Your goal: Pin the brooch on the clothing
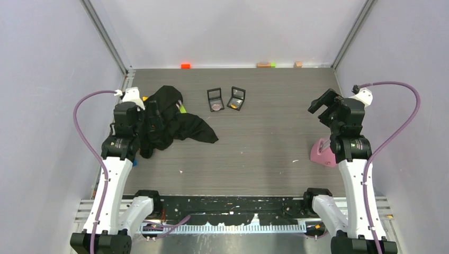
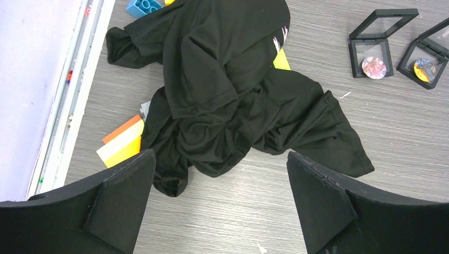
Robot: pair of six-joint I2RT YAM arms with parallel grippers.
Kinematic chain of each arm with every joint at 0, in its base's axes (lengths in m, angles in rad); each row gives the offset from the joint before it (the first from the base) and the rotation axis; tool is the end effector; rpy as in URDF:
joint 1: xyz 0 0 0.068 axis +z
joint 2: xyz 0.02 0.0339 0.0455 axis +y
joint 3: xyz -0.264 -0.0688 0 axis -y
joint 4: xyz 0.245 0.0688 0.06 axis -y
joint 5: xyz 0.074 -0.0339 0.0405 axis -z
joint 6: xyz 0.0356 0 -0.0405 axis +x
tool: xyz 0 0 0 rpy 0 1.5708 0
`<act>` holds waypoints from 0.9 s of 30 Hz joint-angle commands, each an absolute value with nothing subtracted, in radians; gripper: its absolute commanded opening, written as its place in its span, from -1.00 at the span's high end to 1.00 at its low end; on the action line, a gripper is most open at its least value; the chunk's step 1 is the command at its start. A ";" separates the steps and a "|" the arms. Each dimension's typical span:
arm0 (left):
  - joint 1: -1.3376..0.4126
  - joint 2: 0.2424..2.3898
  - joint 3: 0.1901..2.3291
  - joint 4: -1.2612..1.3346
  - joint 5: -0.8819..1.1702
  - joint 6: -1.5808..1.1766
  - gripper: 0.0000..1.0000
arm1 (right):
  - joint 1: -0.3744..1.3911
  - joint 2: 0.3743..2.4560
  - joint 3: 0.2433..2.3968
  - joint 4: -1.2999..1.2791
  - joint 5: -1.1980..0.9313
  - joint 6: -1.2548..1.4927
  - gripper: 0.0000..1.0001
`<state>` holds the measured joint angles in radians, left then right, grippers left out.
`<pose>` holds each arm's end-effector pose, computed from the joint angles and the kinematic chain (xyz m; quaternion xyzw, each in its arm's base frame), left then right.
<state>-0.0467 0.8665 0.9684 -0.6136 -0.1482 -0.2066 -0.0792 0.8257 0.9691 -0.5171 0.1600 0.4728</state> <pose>0.1820 -0.0032 0.3458 -0.1060 0.8549 -0.0002 0.5078 0.1755 -0.0196 0.3621 0.2677 0.7801 0.0451 0.5637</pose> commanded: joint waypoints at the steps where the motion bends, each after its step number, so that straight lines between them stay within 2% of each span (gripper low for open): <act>1: -0.055 0.865 0.990 -0.586 -0.159 -0.217 -0.96 | -0.081 0.819 1.008 -0.537 0.182 0.456 -1.00; 9: -0.057 0.921 0.977 -0.641 -0.202 -0.218 -0.96 | -0.081 0.829 0.987 -0.529 0.093 0.484 -1.00; 15: -0.032 1.148 1.056 -0.735 -0.119 -0.185 -0.96 | -0.081 0.843 0.959 -0.513 -0.005 0.512 -1.00; 19: 0.089 1.288 1.108 -0.748 -0.015 -0.221 -0.96 | -0.081 0.875 0.952 -0.511 -0.082 0.518 -1.00; 27: 0.149 1.488 1.180 -0.732 -0.022 -0.254 -0.96 | -0.081 0.917 0.920 -0.507 -0.113 0.507 -1.00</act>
